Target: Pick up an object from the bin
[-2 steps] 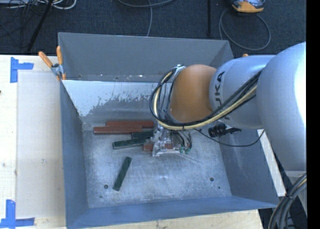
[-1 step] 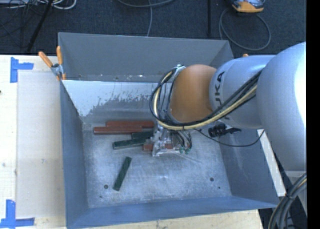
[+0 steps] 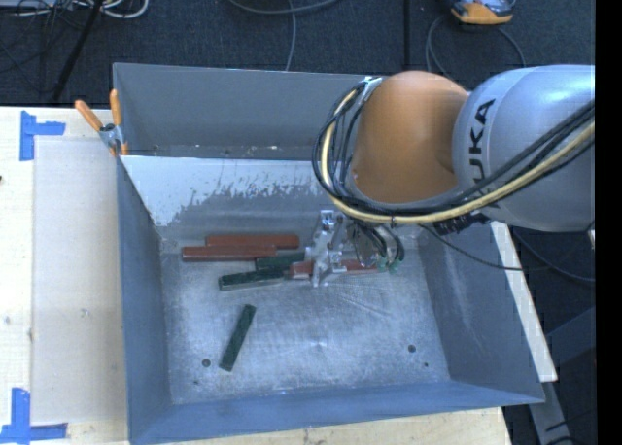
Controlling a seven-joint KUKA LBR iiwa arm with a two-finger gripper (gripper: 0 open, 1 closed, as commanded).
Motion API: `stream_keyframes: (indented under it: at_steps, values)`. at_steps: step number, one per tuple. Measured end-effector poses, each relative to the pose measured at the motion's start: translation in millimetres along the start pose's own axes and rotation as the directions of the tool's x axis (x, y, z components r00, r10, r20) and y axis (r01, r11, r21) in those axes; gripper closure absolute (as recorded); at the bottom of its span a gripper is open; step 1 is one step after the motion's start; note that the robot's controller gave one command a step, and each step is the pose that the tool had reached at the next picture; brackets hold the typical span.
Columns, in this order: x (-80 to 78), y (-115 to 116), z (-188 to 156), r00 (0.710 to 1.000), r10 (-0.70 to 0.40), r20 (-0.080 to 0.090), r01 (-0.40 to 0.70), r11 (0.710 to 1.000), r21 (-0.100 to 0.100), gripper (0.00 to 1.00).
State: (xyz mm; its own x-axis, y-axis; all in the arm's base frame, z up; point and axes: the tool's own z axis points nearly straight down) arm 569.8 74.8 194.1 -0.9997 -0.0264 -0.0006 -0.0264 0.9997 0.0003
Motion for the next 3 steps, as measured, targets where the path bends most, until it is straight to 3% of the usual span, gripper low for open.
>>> stream_keyframes:
  at_steps: [2, 3]
  values:
    - [-6.3, -0.9, 2.2, 1.0, 0.01, 0.0, -0.01, 1.0, 0.0, 1.0]
    - [-8.1, 3.3, 24.8, 1.0, 0.016, 0.001, -0.016, 1.0, 0.0, 1.0]
